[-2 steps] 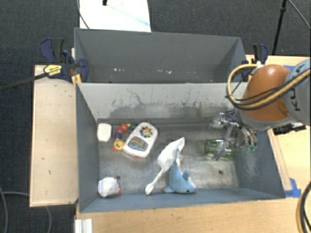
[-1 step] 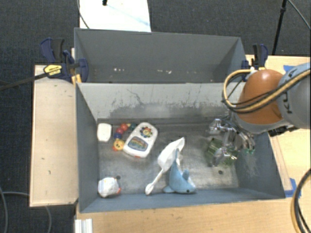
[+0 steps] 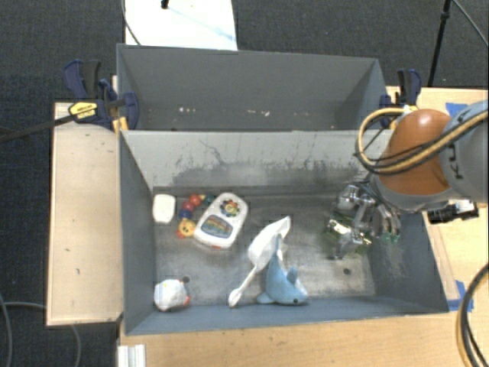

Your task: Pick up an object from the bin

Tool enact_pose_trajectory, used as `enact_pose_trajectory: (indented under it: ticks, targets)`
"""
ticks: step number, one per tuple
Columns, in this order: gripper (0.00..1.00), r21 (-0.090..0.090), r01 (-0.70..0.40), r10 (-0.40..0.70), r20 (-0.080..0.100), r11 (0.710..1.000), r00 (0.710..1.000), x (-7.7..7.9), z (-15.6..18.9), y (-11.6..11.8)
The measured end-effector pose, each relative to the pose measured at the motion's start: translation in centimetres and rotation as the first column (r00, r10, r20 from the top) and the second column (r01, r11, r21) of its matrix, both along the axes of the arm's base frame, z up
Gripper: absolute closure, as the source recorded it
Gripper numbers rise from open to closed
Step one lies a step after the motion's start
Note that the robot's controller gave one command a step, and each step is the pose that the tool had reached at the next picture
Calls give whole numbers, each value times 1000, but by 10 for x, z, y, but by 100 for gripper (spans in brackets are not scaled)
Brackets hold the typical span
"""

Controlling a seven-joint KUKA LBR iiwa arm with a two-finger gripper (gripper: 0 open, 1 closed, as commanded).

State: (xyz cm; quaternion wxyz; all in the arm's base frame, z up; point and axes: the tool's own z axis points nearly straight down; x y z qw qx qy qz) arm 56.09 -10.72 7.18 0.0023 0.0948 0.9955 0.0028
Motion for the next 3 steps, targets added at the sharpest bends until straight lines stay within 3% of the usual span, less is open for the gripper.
enact_pose_trajectory:
  ticks: [1,2,3]
  targets:
    - [0,-6,-122,122,0,992,992,-8,0,-16]
    - [100,-6,-1,1,2,1000,1000,2,3,-1]
    - [100,-6,-1,1,2,1000,1000,2,3,-1]
